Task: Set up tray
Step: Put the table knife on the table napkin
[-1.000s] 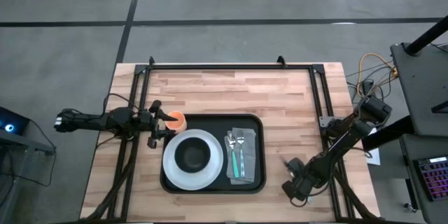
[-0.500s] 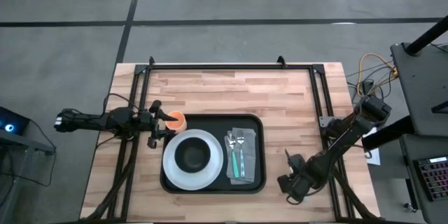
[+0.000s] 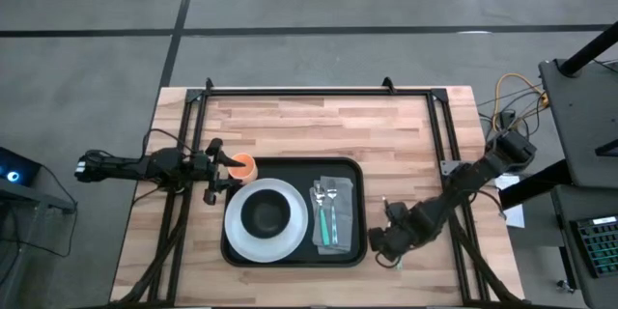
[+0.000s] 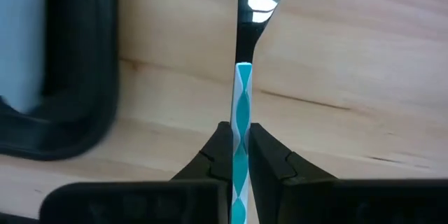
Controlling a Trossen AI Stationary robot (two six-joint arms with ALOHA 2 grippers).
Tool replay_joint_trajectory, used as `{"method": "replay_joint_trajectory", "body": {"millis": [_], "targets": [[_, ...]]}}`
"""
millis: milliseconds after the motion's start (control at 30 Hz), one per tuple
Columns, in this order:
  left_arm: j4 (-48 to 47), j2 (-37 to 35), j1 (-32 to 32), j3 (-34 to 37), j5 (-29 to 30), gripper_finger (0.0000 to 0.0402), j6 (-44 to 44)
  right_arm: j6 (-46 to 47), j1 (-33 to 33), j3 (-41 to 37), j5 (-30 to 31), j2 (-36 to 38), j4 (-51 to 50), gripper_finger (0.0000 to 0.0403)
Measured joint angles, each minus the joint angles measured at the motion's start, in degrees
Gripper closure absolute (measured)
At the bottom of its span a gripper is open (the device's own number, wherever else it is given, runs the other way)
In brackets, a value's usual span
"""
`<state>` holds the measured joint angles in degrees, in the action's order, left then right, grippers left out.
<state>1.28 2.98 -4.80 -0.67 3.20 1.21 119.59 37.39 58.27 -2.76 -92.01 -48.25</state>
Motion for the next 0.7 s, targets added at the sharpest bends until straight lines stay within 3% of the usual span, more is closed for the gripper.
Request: {"method": "replay_joint_trajectory", "body": {"millis": [267, 700], "targets": [[0.0, 0.0, 0.0, 0.0, 0.0, 0.0204, 0.0, -1.2, -5.6, 3.7, 3.4, -1.1, 0.2, 0.0390], [0.0, 0.0, 0.0, 0.0, 0.0, 0.0204, 0.0, -9.3, -14.8, 16.8, 3.4, -12.7, 0.1, 0.0390]]}}
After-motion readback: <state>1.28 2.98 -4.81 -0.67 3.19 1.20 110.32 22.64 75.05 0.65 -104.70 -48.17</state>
